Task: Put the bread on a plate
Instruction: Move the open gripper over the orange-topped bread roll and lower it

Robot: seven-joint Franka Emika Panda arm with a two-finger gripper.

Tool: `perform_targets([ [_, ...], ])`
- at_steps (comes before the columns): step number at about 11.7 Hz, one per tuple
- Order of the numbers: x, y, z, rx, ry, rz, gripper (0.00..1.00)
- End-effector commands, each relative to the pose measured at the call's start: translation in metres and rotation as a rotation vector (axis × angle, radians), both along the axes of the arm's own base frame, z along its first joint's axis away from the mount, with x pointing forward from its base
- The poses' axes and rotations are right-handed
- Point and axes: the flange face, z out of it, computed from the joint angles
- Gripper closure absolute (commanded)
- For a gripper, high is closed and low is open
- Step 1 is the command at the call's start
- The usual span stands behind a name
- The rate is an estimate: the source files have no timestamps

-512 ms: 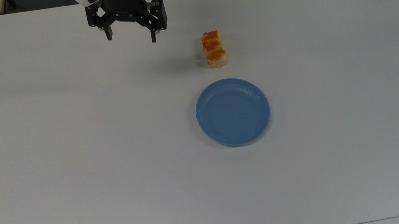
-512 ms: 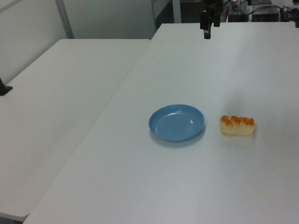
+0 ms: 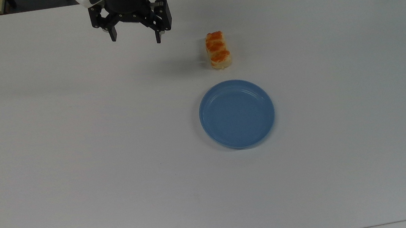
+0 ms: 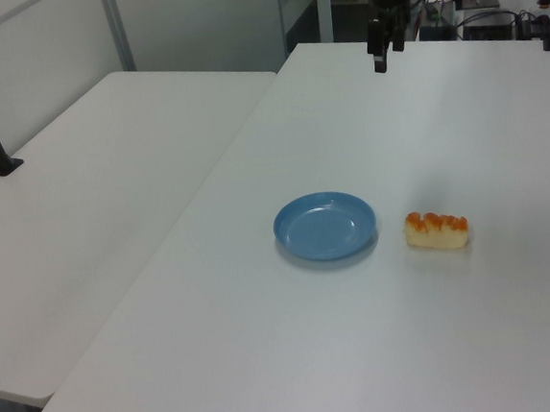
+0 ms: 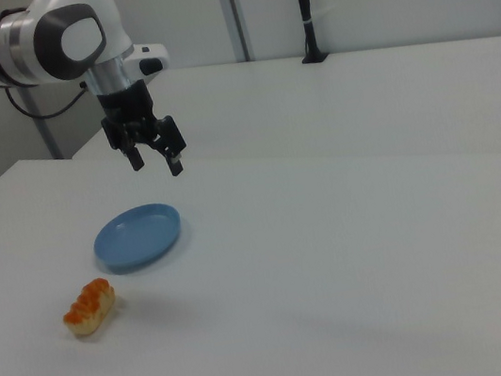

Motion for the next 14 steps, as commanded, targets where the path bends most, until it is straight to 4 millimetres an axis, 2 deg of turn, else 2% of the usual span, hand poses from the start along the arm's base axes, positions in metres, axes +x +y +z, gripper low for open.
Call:
perform_targets([
  [1,-0.001,0.001,0.003,0.019,0.016,0.016,0.0],
  [5,-0.007,0.009,-0.008,0.022,0.074,0.07,0.0],
  [6,-0.009,0.02,-0.016,0.02,0.091,0.088,0.0],
  [8,-0.015,0.045,-0.038,0.018,0.133,0.122,0.0],
  [10,-0.029,0.086,-0.071,0.011,0.19,0.183,0.0],
  [14,-0.077,0.153,-0.132,0.0,0.135,0.218,0.0],
])
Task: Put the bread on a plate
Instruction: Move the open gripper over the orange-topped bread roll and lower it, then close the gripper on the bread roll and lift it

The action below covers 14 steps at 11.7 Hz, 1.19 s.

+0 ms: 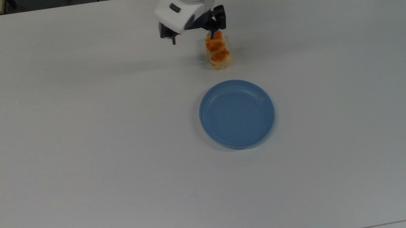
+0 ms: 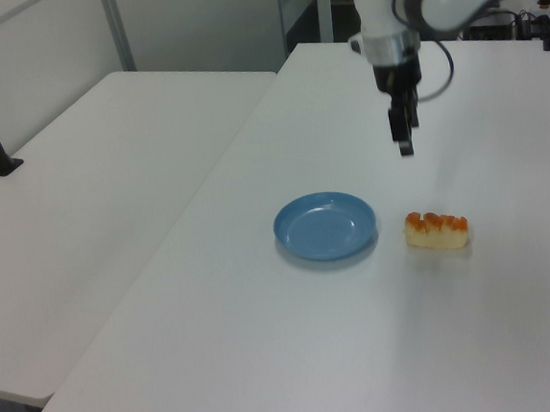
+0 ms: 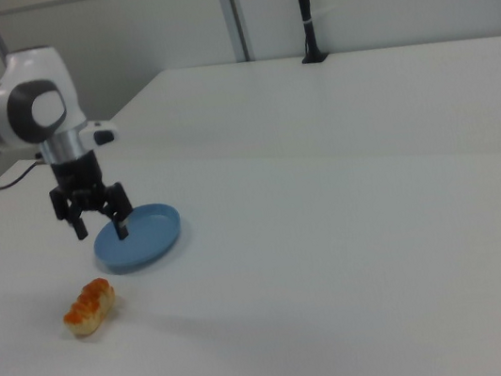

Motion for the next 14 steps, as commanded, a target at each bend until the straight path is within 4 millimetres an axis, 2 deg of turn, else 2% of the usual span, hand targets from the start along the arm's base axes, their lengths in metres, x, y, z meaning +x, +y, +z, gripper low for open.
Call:
perform_targets([
  [1,-0.044,0.034,-0.038,0.013,-0.047,-0.008,0.0],
  [3,-0.058,0.047,-0.064,0.005,-0.042,0.002,0.0],
  [4,-0.069,0.063,-0.085,-0.002,-0.029,0.024,0.0],
  [5,-0.072,0.07,-0.103,-0.009,-0.031,0.015,0.0],
  [7,-0.07,0.069,-0.118,-0.027,-0.022,0.011,0.0],
  [9,-0.067,0.064,-0.14,-0.065,-0.005,0.037,0.09],
  [10,-0.066,0.064,-0.149,-0.073,-0.001,0.047,0.23],
  [11,-0.064,0.065,-0.152,-0.073,-0.009,0.053,0.46],
  [12,-0.061,0.066,-0.147,-0.067,-0.023,0.055,0.63],
  [13,-0.051,0.068,-0.132,-0.058,-0.05,0.052,0.72],
  [14,-0.037,0.069,-0.113,-0.04,-0.086,0.036,0.74],
])
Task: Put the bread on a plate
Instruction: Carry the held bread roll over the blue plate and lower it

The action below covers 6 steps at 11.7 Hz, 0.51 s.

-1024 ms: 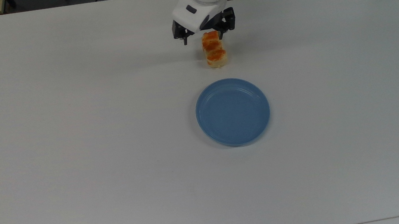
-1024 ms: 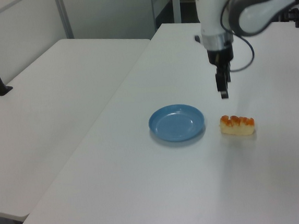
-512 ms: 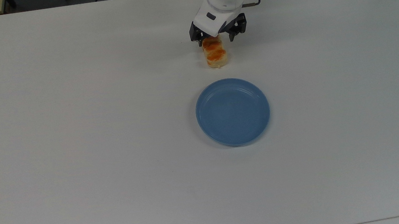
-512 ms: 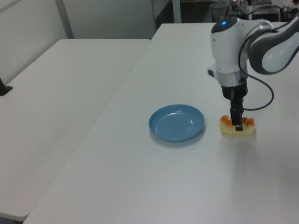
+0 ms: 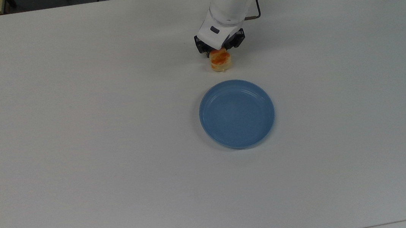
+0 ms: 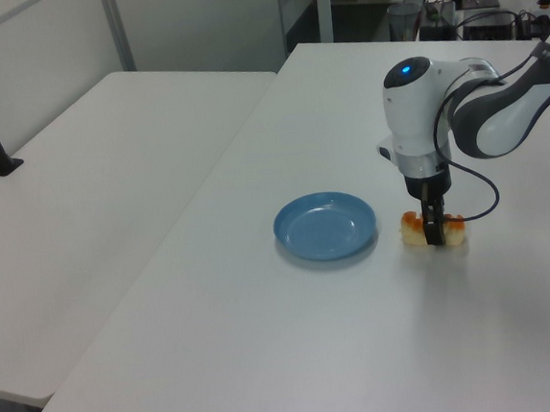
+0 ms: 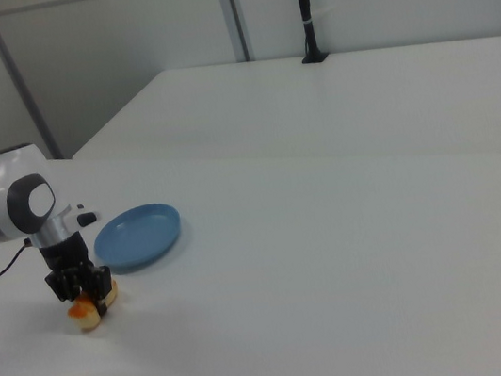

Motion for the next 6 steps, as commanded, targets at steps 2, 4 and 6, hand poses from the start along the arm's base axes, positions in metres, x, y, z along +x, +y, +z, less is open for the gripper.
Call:
perform_targets([
  [2,0.056,-0.005,0.078,0.041,-0.145,-0.056,0.74],
  [4,0.092,-0.001,0.096,0.068,-0.196,-0.072,0.7],
  [6,0.137,0.006,0.089,0.101,-0.225,-0.109,0.69],
])
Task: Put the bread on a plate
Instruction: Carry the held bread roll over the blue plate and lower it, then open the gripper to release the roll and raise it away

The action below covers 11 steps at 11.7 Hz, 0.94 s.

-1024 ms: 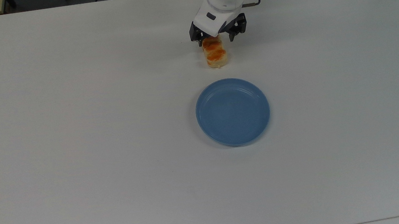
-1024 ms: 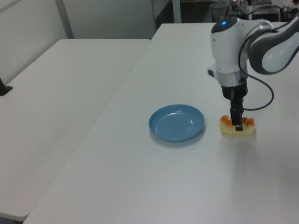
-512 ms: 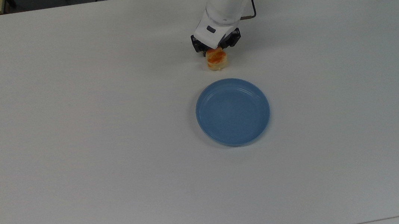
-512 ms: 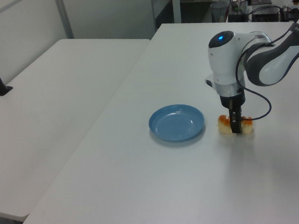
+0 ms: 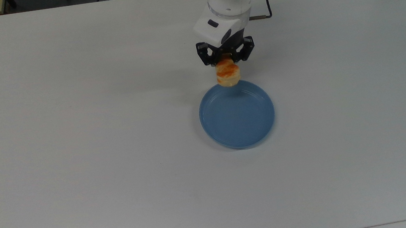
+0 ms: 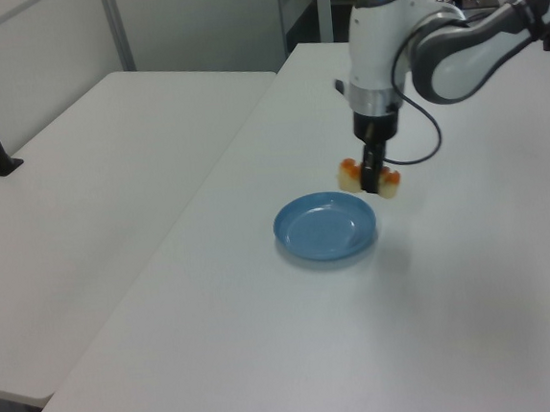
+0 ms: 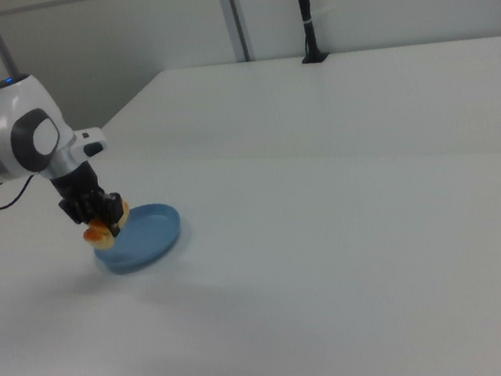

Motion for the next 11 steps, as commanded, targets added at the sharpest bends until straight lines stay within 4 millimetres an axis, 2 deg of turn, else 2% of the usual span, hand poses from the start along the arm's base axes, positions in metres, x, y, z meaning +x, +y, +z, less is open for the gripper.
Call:
perform_targets([
  [1,0.069,0.013,-0.017,0.042,-0.016,-0.071,0.68],
  [2,0.081,0.013,-0.026,0.043,-0.018,-0.085,0.67],
  [4,0.096,0.019,-0.049,0.041,-0.017,-0.115,0.58],
  [7,0.094,0.025,-0.078,0.031,0.021,-0.119,0.3],
  [8,0.094,0.024,-0.078,0.031,0.023,-0.124,0.0],
  [10,0.094,0.024,-0.07,0.032,0.015,-0.125,0.0],
  [11,0.094,0.018,-0.041,0.044,-0.02,-0.134,0.0],
])
